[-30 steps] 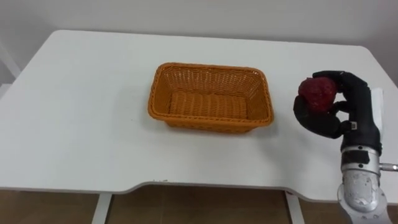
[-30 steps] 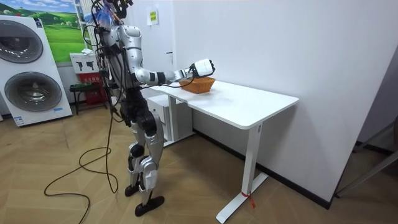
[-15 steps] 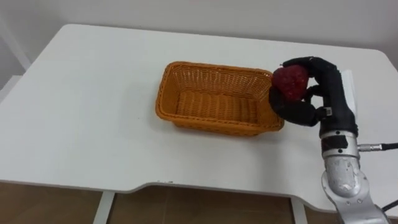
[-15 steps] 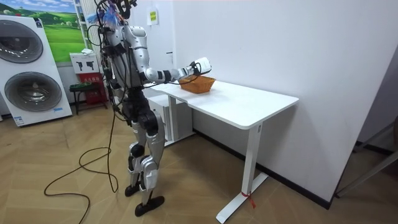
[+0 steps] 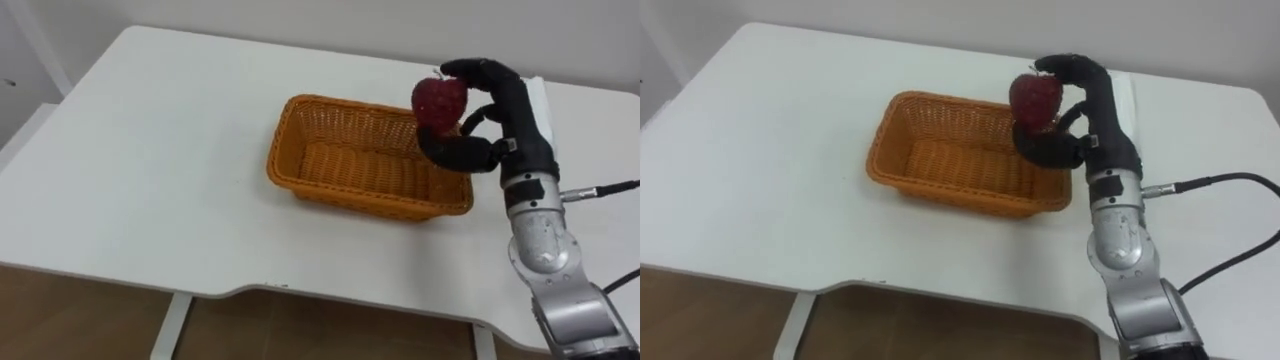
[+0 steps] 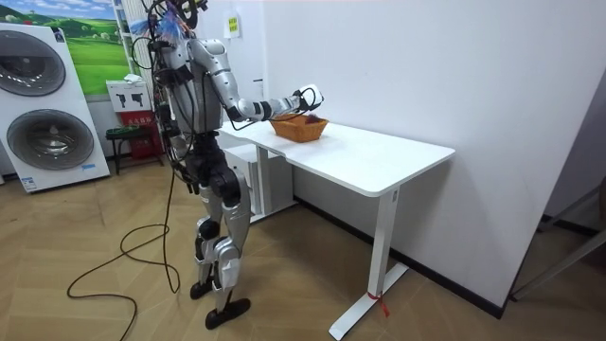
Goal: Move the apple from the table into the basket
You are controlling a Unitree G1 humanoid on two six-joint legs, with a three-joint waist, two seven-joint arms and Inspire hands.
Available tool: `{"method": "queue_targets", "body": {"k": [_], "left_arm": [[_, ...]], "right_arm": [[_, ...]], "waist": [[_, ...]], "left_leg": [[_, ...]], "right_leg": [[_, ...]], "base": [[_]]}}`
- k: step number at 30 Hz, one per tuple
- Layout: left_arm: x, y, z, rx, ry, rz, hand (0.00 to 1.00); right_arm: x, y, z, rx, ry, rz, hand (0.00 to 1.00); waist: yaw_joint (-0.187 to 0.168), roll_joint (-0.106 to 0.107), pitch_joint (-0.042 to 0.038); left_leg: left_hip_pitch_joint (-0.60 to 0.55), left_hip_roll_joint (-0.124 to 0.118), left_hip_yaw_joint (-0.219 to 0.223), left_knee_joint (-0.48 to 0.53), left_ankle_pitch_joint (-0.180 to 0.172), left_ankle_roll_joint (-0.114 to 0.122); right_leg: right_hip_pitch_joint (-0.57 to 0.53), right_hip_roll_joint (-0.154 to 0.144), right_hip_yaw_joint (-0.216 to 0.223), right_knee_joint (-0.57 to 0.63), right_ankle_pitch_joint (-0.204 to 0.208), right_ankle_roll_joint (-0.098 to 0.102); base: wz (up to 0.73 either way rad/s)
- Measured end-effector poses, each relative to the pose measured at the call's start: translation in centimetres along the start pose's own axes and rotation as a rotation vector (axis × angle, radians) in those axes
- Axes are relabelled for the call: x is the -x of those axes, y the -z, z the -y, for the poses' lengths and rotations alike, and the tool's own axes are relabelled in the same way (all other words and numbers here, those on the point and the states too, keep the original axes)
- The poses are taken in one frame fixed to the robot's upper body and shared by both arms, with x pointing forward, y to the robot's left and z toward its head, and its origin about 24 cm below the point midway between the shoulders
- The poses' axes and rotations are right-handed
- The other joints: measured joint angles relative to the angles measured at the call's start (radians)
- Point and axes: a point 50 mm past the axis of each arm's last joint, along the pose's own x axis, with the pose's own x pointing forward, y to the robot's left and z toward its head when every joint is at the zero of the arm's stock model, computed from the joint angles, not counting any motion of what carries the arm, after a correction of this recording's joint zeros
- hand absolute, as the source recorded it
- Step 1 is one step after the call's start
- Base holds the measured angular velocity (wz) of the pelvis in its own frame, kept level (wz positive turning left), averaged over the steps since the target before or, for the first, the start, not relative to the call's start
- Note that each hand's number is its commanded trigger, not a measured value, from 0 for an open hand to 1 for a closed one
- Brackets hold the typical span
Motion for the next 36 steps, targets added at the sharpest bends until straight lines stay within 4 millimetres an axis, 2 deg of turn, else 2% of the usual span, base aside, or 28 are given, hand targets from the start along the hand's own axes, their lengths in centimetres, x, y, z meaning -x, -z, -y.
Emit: {"method": "queue_targets", "body": {"k": [3,6,16,23,28,31,34,36], "left_arm": [[0.0,-0.1,-0.1,0.000,-0.002,-0.004,0.00],[0.0,-0.2,-0.2,0.001,-0.006,0.001,0.00],[0.0,0.1,-0.1,0.002,-0.003,-0.010,0.00],[0.0,0.1,0.0,0.007,0.017,-0.012,0.00],[0.1,0.7,0.1,0.021,0.030,-0.029,0.00],[0.3,1.5,0.1,0.046,0.023,-0.047,0.00],[0.5,2.4,-0.1,0.070,-0.001,-0.063,0.00],[0.6,3.1,-0.2,0.095,-0.020,-0.084,0.00]], "right_arm": [[-0.3,-0.3,0.0,0.003,-0.013,0.010,0.00],[-0.4,-0.4,0.0,0.003,-0.016,0.016,0.00],[-0.4,-0.2,-0.1,0.007,-0.037,0.001,0.00],[-0.5,0.0,0.8,-0.001,0.001,-0.009,0.00],[-0.7,0.2,2.6,-0.002,0.091,-0.017,0.00],[-0.7,0.1,4.1,-0.005,0.196,-0.006,0.00],[-0.5,0.4,6.6,-0.008,0.325,-0.006,0.00],[0.4,1.3,9.4,-0.010,0.479,-0.034,0.00]], "waist": [[0.006,0.008,-0.0055],[0.011,0.011,-0.0075],[0.006,0.003,-0.0041],[-0.022,0.001,-0.0035],[-0.047,0.001,-0.0055],[-0.064,0.001,-0.0104],[-0.091,-0.010,-0.0171],[-0.102,-0.018,-0.0217]], "left_leg": [[-0.004,-0.001,-0.001,0.007,0.000,0.000],[-0.004,-0.001,-0.003,0.010,0.000,0.000],[0.004,-0.002,-0.007,0.012,0.001,0.002],[-0.001,-0.003,-0.008,0.013,0.001,0.002],[-0.006,-0.002,-0.006,0.011,0.001,0.002],[-0.006,-0.001,0.002,0.009,0.001,0.002],[0.001,-0.002,-0.001,0.006,0.002,0.002],[0.009,-0.003,0.000,0.006,0.002,0.002]], "right_leg": [[0.001,-0.001,-0.002,0.001,0.000,0.000],[0.004,-0.001,-0.004,0.001,0.000,0.000],[0.017,-0.002,-0.005,0.003,0.000,0.000],[0.016,-0.004,-0.014,0.003,0.000,0.000],[0.011,-0.003,-0.012,0.001,0.000,0.001],[0.004,-0.001,-0.002,0.001,0.000,0.001],[0.007,-0.002,-0.002,0.001,0.000,0.001],[0.017,-0.003,-0.004,-0.002,0.000,0.001]], "base": [[0.03],[0.00],[0.00],[0.02],[0.00],[-0.08],[0.03],[0.00]]}}
